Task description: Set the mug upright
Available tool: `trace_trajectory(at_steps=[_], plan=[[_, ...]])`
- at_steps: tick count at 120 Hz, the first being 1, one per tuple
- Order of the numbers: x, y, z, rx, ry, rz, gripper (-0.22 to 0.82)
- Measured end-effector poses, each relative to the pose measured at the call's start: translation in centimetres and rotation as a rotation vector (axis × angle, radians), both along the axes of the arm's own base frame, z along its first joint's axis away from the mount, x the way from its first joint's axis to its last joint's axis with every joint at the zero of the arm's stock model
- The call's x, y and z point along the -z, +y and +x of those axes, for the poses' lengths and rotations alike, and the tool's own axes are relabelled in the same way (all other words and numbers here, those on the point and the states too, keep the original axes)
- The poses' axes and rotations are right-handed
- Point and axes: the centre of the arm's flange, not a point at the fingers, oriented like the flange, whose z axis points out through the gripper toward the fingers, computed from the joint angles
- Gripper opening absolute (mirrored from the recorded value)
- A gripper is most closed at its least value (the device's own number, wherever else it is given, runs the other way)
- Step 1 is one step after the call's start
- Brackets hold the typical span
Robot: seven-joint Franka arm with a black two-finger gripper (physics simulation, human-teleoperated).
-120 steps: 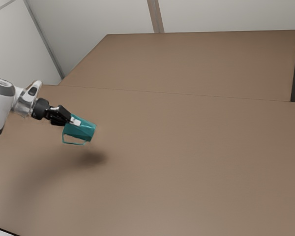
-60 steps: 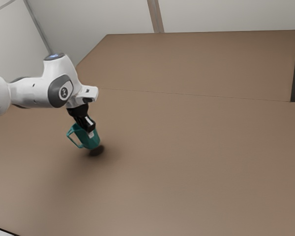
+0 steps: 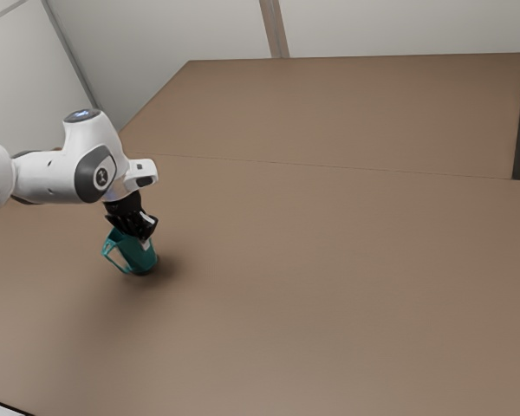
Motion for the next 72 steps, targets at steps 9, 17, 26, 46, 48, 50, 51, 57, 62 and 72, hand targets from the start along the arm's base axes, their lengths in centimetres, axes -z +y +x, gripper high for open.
trace_trajectory(at_steps=[9,17,26,46,48,50,51,57,62,72], plan=[[0.0,0.0,0.0,-0.030,0.001,-0.003,0.09],[0.0,0.0,-0.1,-0.053,0.002,-0.005,0.23],[-0.3,0.0,-0.1,-0.076,0.000,-0.005,0.34],[-4.7,0.0,-0.2,-0.118,-0.051,0.004,0.48],[-5.6,0.0,-0.2,-0.122,-0.061,0.006,0.49],[-6.6,0.0,-0.2,-0.125,-0.072,0.009,0.50],[-7.2,0.0,-0.2,-0.127,-0.078,0.010,0.51],[-10.5,0.1,-0.1,-0.137,-0.108,0.016,0.53],[-14.0,0.1,0.4,-0.143,-0.137,0.022,0.54],[-22.4,-1.0,1.8,-0.135,-0.183,0.030,0.56]])
